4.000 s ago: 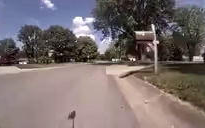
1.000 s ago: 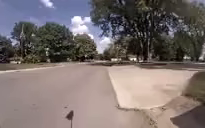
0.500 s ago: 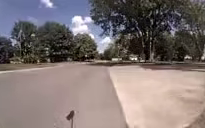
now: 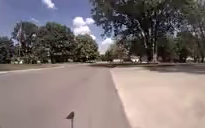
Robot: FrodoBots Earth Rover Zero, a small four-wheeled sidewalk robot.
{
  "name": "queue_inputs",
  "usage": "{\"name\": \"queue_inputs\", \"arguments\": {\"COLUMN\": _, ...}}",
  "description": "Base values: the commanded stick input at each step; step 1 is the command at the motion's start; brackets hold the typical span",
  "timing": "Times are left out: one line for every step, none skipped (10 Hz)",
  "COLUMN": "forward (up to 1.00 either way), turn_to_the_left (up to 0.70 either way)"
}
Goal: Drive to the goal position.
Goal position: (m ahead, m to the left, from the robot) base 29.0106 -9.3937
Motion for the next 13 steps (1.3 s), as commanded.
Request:
{"name": "queue_inputs", "arguments": {"forward": 1.00, "turn_to_the_left": 0.00}}
{"name": "queue_inputs", "arguments": {"forward": 1.00, "turn_to_the_left": 0.00}}
{"name": "queue_inputs", "arguments": {"forward": 1.00, "turn_to_the_left": 0.00}}
{"name": "queue_inputs", "arguments": {"forward": 1.00, "turn_to_the_left": 0.00}}
{"name": "queue_inputs", "arguments": {"forward": 1.00, "turn_to_the_left": 0.00}}
{"name": "queue_inputs", "arguments": {"forward": 1.00, "turn_to_the_left": 0.00}}
{"name": "queue_inputs", "arguments": {"forward": 1.00, "turn_to_the_left": 0.00}}
{"name": "queue_inputs", "arguments": {"forward": 1.00, "turn_to_the_left": 0.00}}
{"name": "queue_inputs", "arguments": {"forward": 1.00, "turn_to_the_left": 0.00}}
{"name": "queue_inputs", "arguments": {"forward": 1.00, "turn_to_the_left": 0.00}}
{"name": "queue_inputs", "arguments": {"forward": 1.00, "turn_to_the_left": 0.00}}
{"name": "queue_inputs", "arguments": {"forward": 1.00, "turn_to_the_left": 0.00}}
{"name": "queue_inputs", "arguments": {"forward": 1.00, "turn_to_the_left": 0.00}}
